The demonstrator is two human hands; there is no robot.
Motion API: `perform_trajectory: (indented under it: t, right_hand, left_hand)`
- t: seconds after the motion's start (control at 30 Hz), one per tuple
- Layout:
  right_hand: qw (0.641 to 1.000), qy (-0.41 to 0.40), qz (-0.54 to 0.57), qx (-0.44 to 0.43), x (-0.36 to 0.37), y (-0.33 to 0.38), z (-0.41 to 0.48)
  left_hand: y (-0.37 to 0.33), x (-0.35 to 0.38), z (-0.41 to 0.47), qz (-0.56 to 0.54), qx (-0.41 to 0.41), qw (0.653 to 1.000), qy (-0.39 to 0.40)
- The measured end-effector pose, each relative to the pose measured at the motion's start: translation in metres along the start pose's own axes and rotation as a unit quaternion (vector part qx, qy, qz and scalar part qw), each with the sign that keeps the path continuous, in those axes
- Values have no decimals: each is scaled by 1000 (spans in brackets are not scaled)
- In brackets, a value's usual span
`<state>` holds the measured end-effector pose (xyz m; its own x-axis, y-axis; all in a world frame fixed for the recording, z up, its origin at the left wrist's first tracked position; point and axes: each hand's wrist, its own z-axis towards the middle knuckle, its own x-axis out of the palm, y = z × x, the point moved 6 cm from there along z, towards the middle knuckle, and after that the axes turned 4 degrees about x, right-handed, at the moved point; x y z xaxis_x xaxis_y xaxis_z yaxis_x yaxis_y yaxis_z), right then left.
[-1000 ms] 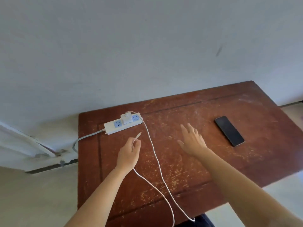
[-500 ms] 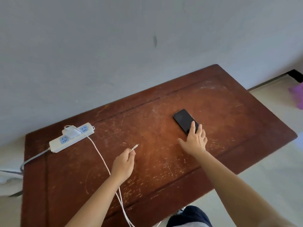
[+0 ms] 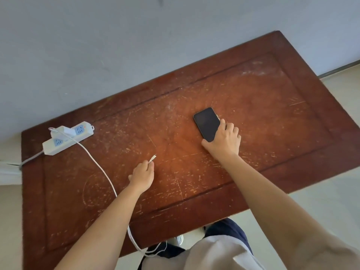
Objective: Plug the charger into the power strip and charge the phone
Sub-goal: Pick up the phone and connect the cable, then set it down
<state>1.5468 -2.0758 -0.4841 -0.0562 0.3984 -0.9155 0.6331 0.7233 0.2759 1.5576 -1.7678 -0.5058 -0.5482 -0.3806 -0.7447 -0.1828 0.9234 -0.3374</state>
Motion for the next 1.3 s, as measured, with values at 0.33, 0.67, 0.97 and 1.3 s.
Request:
perform_trajectory:
  t: [0.33,0.67,0.97,1.3]
  right_hand:
    - [864,254,389,195,13,3,-54]
    - [677,179,704,116,-50,54,-100]
    - [372,340,864,7,-73,101,-125]
    - [271,268,920,94,-75,110,-134]
  left_hand:
    - [9,-45,-31,-172,50,979,-98]
    - [-6,-134,-65,-297,160,926,-170]
    - [-30,-144,-98,-366,198,906,-82]
    - [-60,-140,-154,-448,254,855,-68]
